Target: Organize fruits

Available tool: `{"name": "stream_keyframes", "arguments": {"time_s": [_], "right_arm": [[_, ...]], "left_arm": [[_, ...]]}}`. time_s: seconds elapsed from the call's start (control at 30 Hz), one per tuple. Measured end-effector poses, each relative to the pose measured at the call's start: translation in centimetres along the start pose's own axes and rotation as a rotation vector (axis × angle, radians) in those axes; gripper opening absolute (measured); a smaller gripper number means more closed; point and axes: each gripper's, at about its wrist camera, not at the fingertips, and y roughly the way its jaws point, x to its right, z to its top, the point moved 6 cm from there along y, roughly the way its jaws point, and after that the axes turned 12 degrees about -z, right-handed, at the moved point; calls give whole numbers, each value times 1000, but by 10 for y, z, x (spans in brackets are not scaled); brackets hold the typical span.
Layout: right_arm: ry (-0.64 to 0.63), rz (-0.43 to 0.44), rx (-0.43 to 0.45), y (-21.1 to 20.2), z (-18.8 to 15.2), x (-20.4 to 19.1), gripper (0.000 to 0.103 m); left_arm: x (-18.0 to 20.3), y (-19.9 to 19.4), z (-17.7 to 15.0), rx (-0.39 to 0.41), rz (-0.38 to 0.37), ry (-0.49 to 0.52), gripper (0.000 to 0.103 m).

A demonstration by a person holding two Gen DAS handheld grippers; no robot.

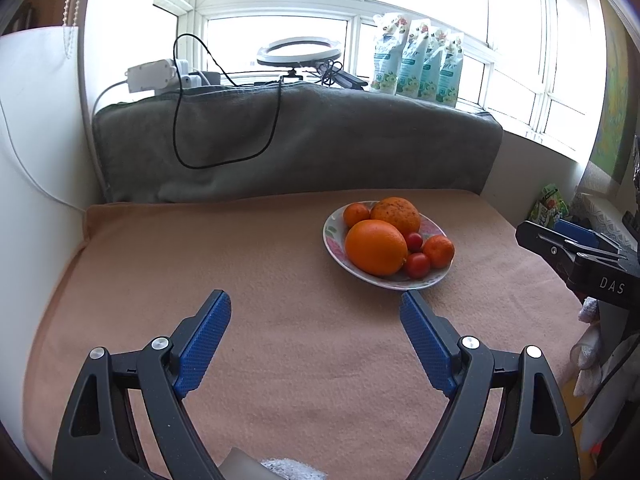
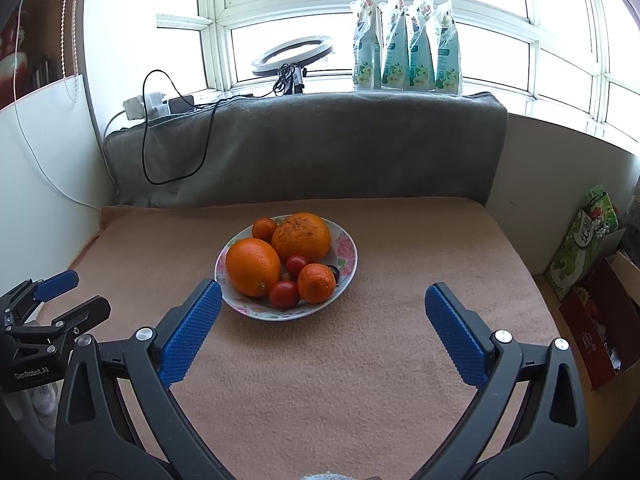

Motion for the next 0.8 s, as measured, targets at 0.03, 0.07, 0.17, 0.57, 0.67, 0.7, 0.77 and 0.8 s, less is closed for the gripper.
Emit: {"name": "stream_keyframes", "arguments": {"time_s": [0.03,0.07,0.17,0.57,0.67,0.7,0.77,0.8], "right_arm": [[-1,1,0,0,0,0,103],[-1,2,0,0,0,0,103],[-2,2,2,0,0,-1,103],[-1,4,-3,-1,-3,-2,103],[0,4,-4,-2,-4,-3,103],[1,5,-5,-2,-5,-4,103],[1,4,-6,-3,-7,-5,103],[1,2,-6,-3,-8,-5,103]], "left_arm": [[0,0,0,0,1,1,86],[0,0,0,1,0,1,86],[1,-1,-1,1,-1,1,86],[1,-2,-2,3,1,-1,86],[2,-2,-2,2,-5,0,86],[2,-2,-2,2,-7,-1,86],[2,-2,-3,0,-9,-2,86],[3,-2,-3,0,-9,-2,86]]}}
